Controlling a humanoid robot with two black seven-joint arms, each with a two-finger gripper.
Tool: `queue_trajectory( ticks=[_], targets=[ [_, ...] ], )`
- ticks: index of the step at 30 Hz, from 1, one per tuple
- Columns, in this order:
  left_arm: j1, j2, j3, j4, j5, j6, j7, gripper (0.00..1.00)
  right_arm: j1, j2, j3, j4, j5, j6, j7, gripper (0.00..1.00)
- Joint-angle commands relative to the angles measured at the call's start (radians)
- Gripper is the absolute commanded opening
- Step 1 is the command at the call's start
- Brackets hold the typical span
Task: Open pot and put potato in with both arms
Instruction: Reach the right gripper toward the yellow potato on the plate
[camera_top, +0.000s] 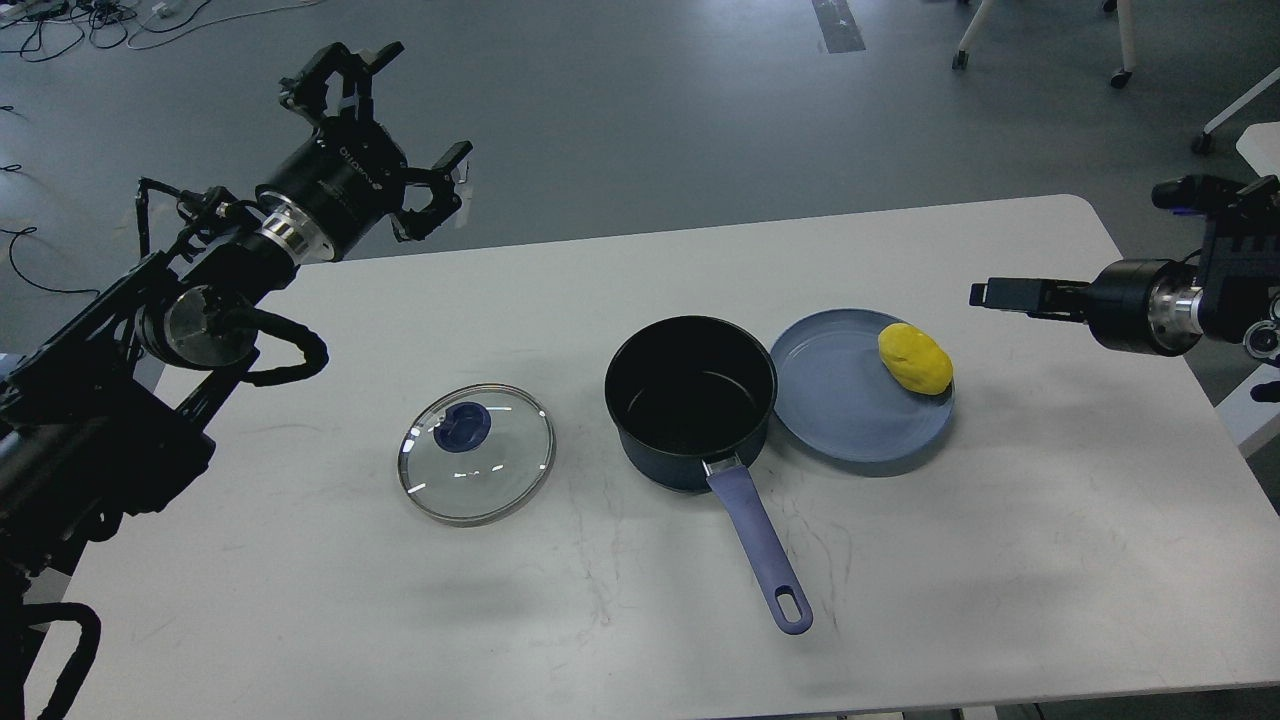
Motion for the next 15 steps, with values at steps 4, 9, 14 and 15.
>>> queue_trajectory(
  ticks=[4,9,14,15],
  targets=[
    [0.000,0.004,0.000,0.000,0.000,0.000,0.000,1.00,0.002,0.021,-0.005,0.002,-0.002,0.000,0.002,0.99],
    [0.000,0.002,0.000,0.000,0.000,0.000,0.000,1.00,0.000,0.022,-0.005,0.002,-0.002,0.000,0.000,0.99],
    [0.000,0.001,0.002,0.000,0.000,0.000,0.000,1.00,-0.001,0.029,-0.008,0.000,-0.002,0.000,0.002,0.99],
    [0.000,0.002,0.002,0.000,0.000,0.000,0.000,1.00,-0.001,0.029,-0.008,0.000,-0.002,0.000,0.000,0.99]
  ],
)
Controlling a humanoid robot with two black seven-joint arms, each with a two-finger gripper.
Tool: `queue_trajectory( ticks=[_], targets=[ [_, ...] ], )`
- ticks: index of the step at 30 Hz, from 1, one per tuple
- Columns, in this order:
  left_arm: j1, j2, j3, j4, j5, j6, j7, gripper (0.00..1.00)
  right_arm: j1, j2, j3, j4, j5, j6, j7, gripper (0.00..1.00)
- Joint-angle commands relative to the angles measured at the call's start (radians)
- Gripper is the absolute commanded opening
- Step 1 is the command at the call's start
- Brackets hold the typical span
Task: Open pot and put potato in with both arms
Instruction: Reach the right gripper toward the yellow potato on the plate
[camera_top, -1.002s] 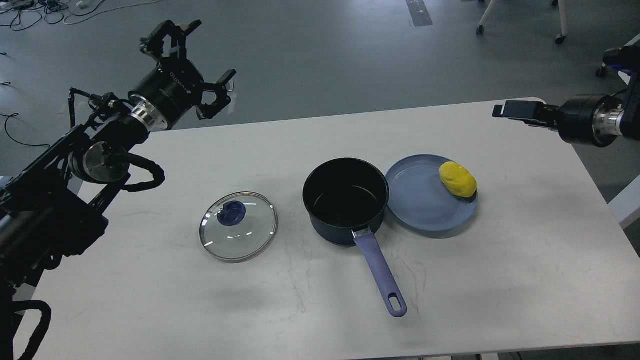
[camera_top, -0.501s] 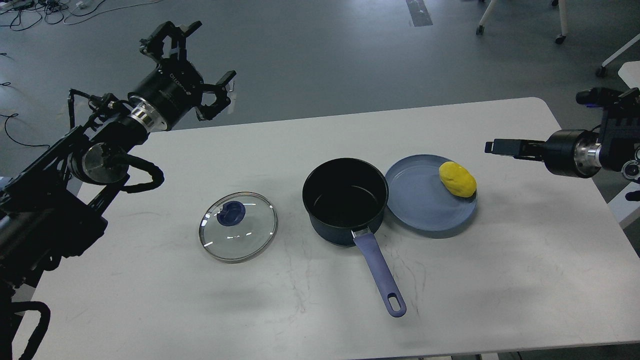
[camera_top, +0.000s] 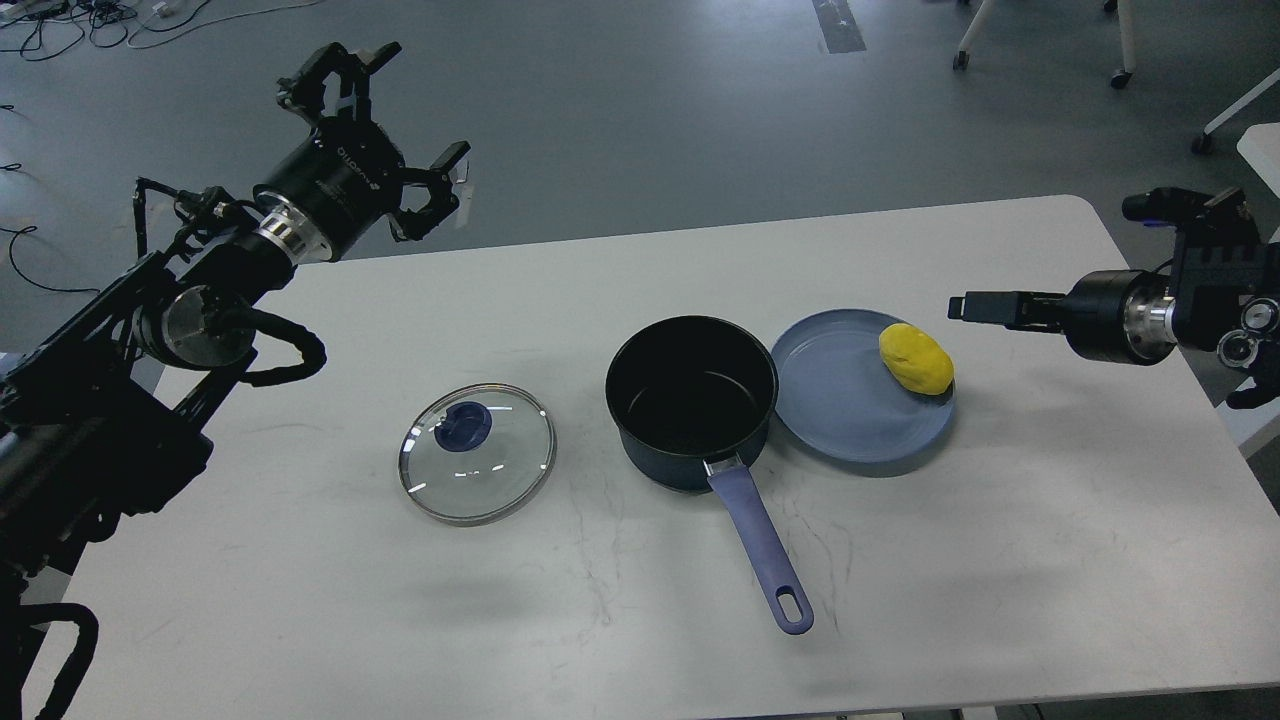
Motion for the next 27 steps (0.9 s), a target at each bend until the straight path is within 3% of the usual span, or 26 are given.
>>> queue_trajectory(
  ticks=[1,15,27],
  targets=[
    [0.000,0.000,0.000,0.000,0.000,0.000,0.000,1.00,-0.004,0.002,-0.003,-0.002,-0.002,0.000,-0.001,0.99],
    [0.000,0.006,-0.003,-0.001,0.000,0.000,-0.008,1.00,-0.007,0.145,-0.003,-0.106,-0.002,0.000,0.001,0.98],
    [0.000,0.014,-0.003,-0.002,0.000,0.000,-0.008,1.00,-0.014,0.185,-0.026,-0.123,0.000,0.000,0.001,0.98]
  ],
)
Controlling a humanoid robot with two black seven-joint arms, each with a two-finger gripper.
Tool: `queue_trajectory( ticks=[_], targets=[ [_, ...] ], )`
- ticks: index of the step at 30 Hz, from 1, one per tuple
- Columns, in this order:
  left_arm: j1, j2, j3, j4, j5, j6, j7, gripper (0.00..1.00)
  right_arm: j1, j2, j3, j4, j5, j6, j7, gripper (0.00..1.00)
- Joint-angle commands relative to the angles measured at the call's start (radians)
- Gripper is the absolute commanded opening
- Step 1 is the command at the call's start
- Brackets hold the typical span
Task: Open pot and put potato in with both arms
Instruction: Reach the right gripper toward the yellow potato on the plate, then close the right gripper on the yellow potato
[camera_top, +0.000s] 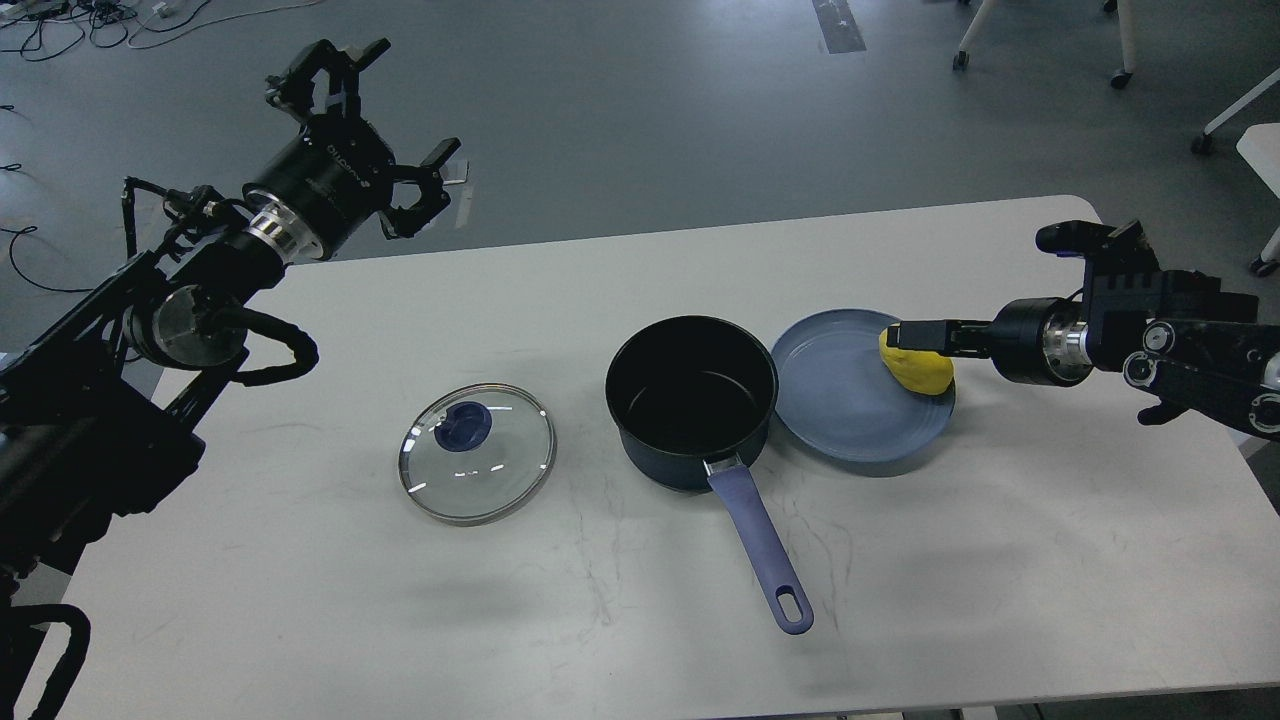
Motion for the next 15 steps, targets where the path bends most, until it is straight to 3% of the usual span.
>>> queue_trajectory(
  ticks=[1,15],
  targets=[
    [-0.001,0.000,0.001,0.000,0.000,-0.002,0.000,1.00,0.000,0.010,-0.003,0.000,0.000,0.000,0.000,0.98],
    [-0.001,0.000,0.001,-0.005,0.002,0.000,0.000,1.00,-0.002,0.056,-0.003,-0.003,0.000,-0.001,0.000,0.98]
  ],
)
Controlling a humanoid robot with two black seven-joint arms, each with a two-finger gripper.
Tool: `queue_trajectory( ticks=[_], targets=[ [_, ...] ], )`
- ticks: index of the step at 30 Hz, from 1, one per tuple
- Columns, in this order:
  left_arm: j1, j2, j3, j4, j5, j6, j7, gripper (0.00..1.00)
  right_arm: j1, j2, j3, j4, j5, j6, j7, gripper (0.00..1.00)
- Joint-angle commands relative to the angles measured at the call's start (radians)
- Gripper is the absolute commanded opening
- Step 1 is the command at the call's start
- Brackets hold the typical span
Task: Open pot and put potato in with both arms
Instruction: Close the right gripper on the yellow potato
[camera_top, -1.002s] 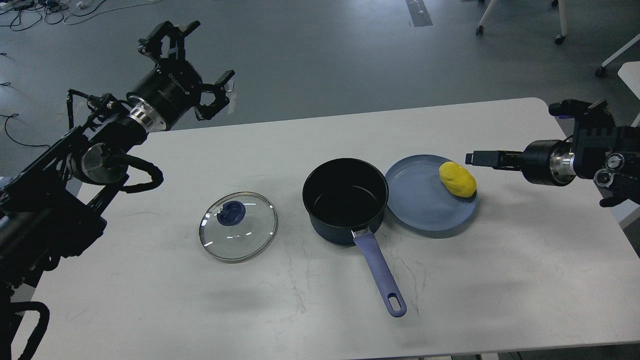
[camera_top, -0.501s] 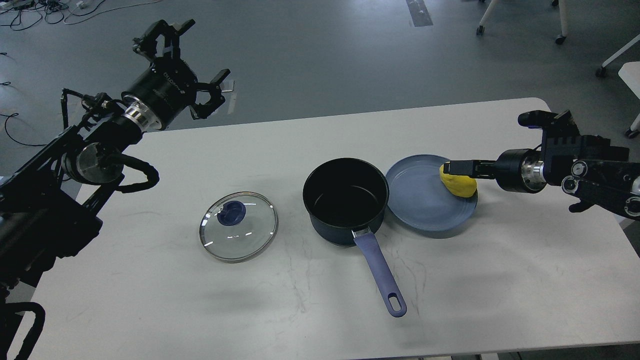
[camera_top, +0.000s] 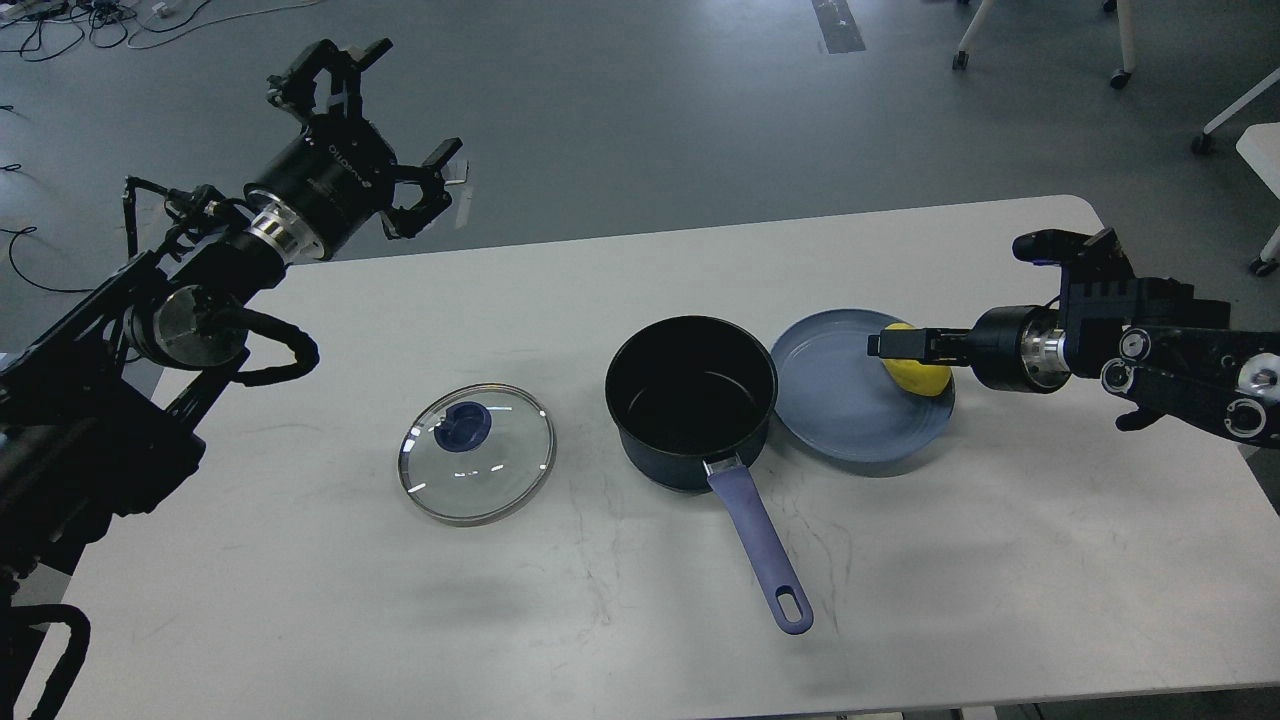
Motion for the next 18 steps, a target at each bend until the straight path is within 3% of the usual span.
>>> queue_trajectory(
  ticks=[1,18],
  targets=[
    [0.000,0.000,0.000,0.000,0.000,0.001,0.000,1.00,0.001,0.015,0.000,-0.006,0.000,0.000,0.000,0.98],
    [0.001,0.000,0.003,0.000,0.000,-0.001,0.000,1.00,0.001,0.033,-0.001,-0.014,0.001,0.000,0.002,0.97]
  ],
)
